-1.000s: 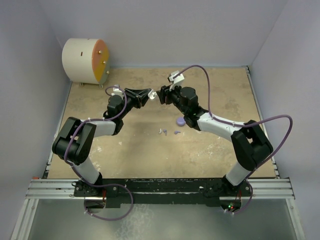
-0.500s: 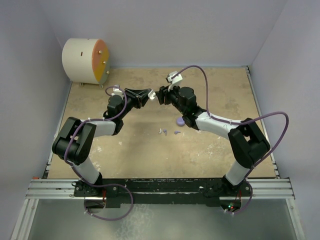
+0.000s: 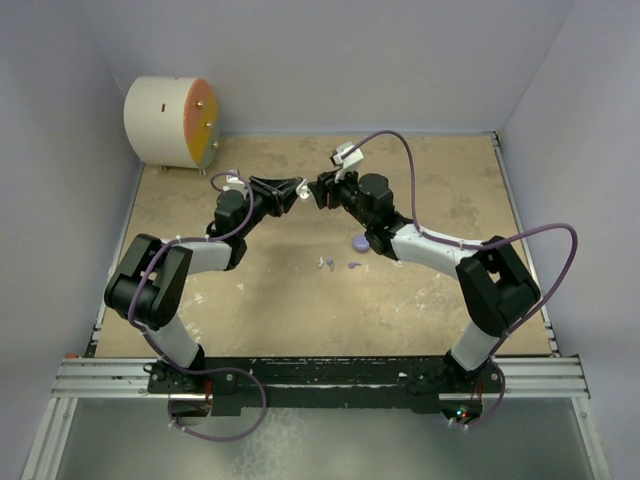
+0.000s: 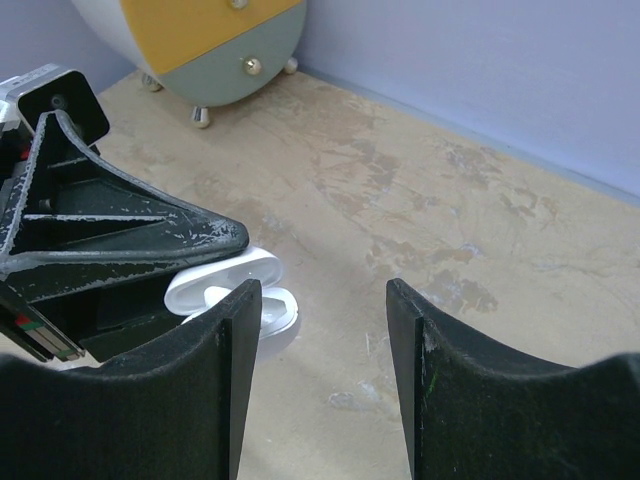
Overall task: Insert the wireless bluetooth earbuds into the charging case
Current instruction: Place the earbud in the charging case.
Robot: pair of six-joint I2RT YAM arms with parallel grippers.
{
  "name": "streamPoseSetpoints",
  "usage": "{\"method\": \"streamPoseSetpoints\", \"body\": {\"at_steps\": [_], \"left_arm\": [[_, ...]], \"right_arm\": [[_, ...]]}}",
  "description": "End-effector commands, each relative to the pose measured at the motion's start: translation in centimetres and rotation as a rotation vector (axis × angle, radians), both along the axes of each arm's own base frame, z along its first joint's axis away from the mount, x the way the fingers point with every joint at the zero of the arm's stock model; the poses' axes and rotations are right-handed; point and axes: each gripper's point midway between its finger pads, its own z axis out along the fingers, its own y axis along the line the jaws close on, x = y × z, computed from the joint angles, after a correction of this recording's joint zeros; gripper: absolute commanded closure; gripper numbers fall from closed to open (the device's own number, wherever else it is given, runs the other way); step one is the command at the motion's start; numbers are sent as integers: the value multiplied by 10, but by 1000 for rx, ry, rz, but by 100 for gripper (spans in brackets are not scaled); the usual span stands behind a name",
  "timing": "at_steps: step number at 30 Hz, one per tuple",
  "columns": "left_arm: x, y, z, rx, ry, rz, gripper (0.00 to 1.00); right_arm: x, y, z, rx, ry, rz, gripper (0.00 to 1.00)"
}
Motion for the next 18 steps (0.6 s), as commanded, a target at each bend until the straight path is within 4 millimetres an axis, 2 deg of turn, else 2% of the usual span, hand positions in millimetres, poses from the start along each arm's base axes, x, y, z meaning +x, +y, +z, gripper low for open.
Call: {"method": "streamPoseSetpoints", "body": {"at_steps": [1,11,16,18], "left_arm": [[3,-5,35,-39,-105,-15,100],[4,-6,37,-40,-108,-14,100],[3,-3,31,-39,-95,-2,100],[4,2,23,-29,-79,11,100]], "right_arm": [[0,4,40,48,-103,27,45],[-3,6,41,38,-111,46,45],[-7,-3,43,65,-94,12,45],[-10,-10,52,96,-97,-14,45]]}}
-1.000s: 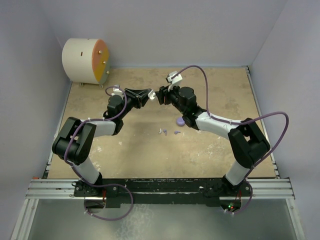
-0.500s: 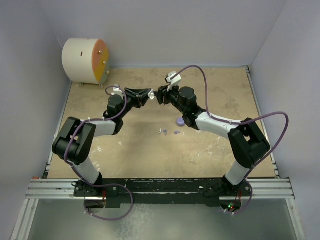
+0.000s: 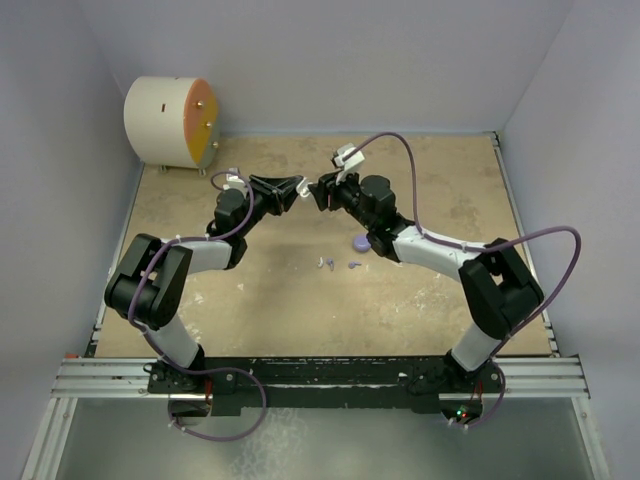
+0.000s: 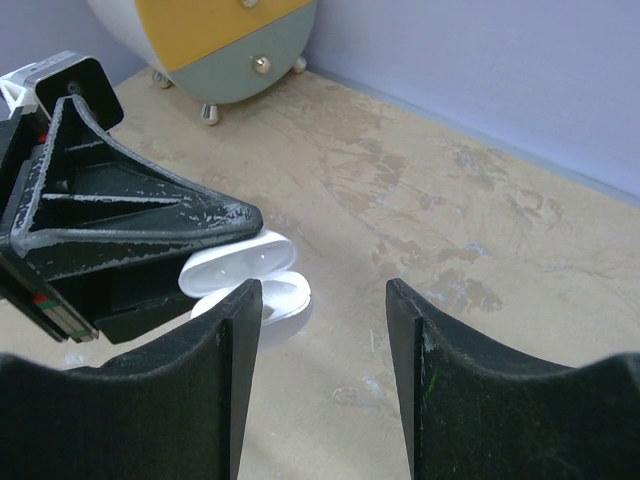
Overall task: Insert the wireless bluetooth earbuds into the charging case
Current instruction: Place the earbud in the charging case, then pick up the earbud from the center of the board.
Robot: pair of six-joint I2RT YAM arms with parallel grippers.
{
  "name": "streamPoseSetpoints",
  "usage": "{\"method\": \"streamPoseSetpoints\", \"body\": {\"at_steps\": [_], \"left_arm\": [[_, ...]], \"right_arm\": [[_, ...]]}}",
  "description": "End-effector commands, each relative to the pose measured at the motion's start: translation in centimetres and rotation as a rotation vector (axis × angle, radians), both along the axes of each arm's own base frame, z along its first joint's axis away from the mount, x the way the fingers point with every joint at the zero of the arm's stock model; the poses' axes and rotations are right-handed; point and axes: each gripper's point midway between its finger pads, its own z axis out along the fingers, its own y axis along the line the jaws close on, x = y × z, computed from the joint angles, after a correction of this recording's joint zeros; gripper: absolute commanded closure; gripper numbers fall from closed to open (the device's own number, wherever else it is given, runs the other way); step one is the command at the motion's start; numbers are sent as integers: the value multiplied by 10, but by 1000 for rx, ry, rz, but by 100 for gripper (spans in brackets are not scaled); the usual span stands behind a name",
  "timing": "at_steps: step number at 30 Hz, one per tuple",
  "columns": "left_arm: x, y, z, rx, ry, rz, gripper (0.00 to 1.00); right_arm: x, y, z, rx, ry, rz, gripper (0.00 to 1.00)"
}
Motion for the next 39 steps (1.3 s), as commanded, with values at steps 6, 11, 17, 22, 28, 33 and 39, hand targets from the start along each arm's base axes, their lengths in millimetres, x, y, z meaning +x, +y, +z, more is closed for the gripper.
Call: {"method": "streamPoseSetpoints", "body": {"at_steps": [6,11,17,22,28,33,39], "left_arm": [[3,28,-7,-25,-31,71,100],[-1,43,-13,-18,-29,95,100],[-8,59,-12,7,-31,121,100],[-14,76,-5,27,-41,153,100],[-21,84,-4,81,-42,168,100],[-24,86,-6,83,-37,171,100],[-24,86,-6,84,-36,172,100]], "right_arm": [[-18,-28,59,93,-89,-69,44],[-30,-24,39,28,-29,-36,44],[-69,0,-21,-68,153,10,44],[-99,-1,-66,-106,293,6,44],[-131,5,-90,-123,390,59,45],[-155,19,-98,-109,436,138,44],[-169,27,-116,-115,487,171,45]]}}
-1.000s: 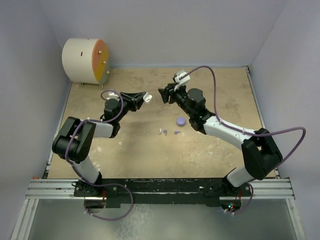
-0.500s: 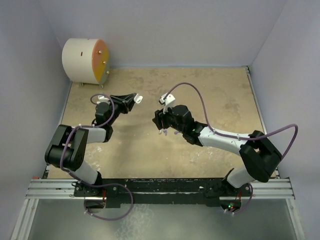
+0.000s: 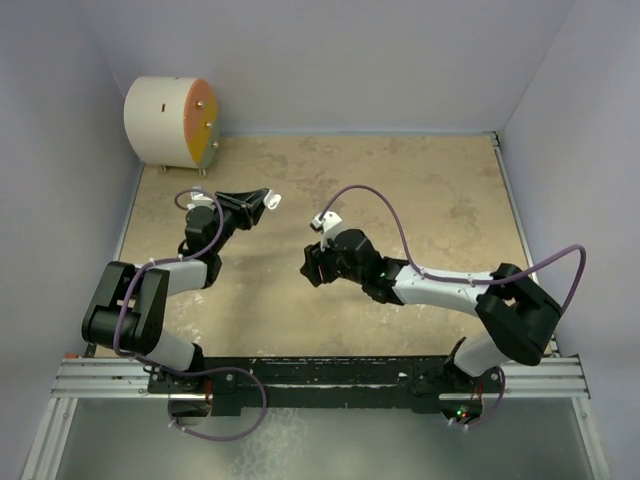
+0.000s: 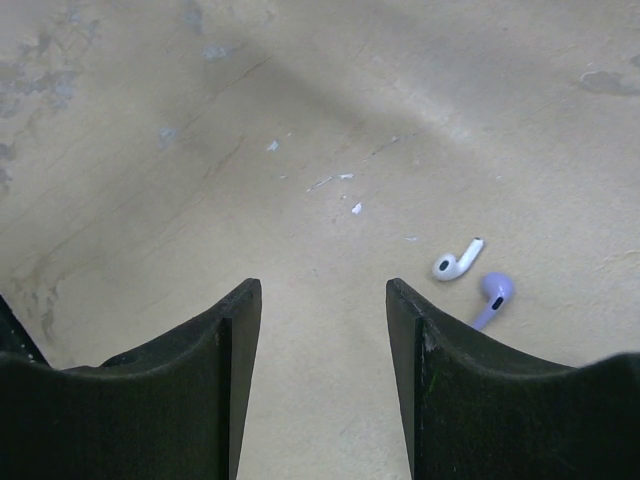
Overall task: Insert the wireless bluetooth earbuds into the charging case
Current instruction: Pick up the earbud from the center of the board.
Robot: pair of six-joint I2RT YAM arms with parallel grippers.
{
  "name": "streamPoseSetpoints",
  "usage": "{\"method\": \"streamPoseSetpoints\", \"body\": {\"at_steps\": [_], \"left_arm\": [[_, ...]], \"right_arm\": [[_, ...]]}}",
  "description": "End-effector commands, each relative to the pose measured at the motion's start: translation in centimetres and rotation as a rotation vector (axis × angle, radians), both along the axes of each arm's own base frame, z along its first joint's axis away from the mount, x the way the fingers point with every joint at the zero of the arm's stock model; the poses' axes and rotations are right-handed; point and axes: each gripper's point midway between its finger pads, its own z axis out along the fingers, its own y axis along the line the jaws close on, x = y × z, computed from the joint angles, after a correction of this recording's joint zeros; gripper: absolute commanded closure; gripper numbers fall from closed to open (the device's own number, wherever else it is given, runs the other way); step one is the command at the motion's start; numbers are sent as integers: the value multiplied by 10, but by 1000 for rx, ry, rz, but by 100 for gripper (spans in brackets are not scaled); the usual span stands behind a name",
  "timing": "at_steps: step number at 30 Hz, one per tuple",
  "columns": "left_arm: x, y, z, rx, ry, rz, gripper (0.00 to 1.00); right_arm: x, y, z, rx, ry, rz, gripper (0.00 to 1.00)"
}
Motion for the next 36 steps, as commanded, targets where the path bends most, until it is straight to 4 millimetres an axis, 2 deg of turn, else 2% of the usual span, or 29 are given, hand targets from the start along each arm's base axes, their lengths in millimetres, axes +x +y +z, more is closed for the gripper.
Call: {"method": "streamPoseSetpoints", "body": {"at_steps": [1,14,21,36], "left_arm": [[-2,3,17,9,-63,3,100],[0,4,20,14,-67,4,100],[1,6,21,13,-67,7,100],[3,9,13,16,-52,9,100]], "right_arm": [[-9,8,-5,39,40,11,45],[-4,1,-42,-34,90,-49,44],[-10,-1,-61,-66,135,-41,44],[3,-1,-79,-92,131,-93,44]]}}
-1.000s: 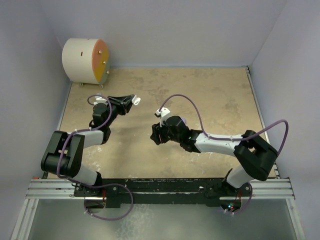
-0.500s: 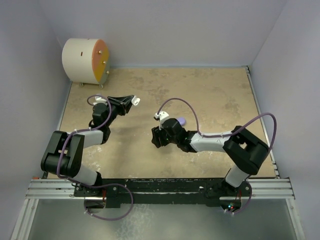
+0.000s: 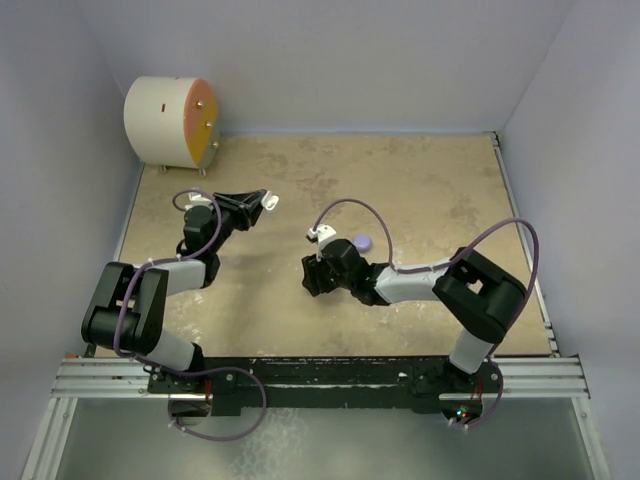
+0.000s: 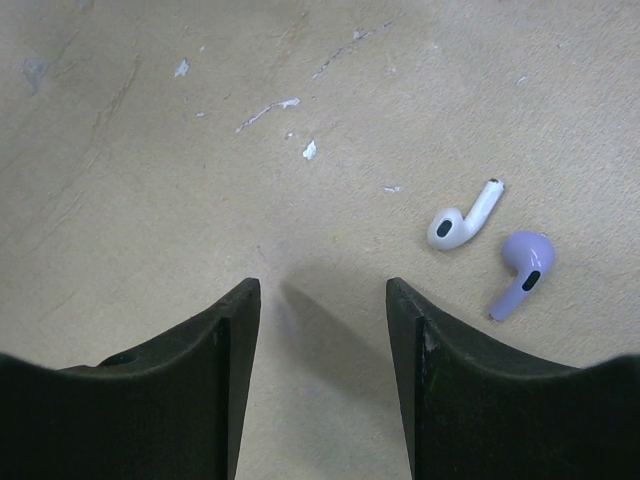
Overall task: Insert the wireless bluetooth earbuds into the charging case
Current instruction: Pick up the earbud from the center of the board.
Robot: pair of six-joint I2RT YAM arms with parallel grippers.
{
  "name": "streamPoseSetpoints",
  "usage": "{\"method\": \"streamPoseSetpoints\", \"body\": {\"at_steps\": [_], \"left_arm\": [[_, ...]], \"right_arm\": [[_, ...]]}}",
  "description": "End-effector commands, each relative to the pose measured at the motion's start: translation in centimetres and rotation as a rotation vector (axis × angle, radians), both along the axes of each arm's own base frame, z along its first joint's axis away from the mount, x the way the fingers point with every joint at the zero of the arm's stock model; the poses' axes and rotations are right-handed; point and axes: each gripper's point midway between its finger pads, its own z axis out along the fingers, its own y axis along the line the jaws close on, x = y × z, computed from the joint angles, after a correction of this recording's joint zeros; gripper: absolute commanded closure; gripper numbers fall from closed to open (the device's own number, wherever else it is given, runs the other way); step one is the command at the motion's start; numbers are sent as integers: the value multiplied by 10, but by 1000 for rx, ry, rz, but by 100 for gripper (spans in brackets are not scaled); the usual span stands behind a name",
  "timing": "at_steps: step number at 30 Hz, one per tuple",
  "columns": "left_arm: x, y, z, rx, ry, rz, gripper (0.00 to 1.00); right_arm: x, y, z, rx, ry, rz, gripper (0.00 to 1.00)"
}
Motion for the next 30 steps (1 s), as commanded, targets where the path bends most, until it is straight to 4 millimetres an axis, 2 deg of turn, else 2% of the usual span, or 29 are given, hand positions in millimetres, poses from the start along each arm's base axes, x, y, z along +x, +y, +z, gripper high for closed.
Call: {"method": "streamPoseSetpoints", "body": {"at_steps": [1,6,12,20,22,25,30], "left_arm": [[2,3,20,3,-79,-2,100],[3,5,17,2,-74,0,100],[2,8,13,-2,-69,3,100],[1,10,13,0,-67,8,100],[0,10,12,0,-67,8,100],[0,12,12,1,-66,11,100],[-2,13,12,2,-67,13,100]], "right_arm": [[12,-1,-1,-3,-19,-59,44],[29,-8,-4,-14,-39,-111,44],[59,-19,-4,-26,-79,-150,44],[91,-18,7,-22,-136,-161,44],[94,-19,5,-29,-138,-155,44],[101,-10,15,-17,-151,-138,44],[96,-12,21,-13,-138,-135,43]]}}
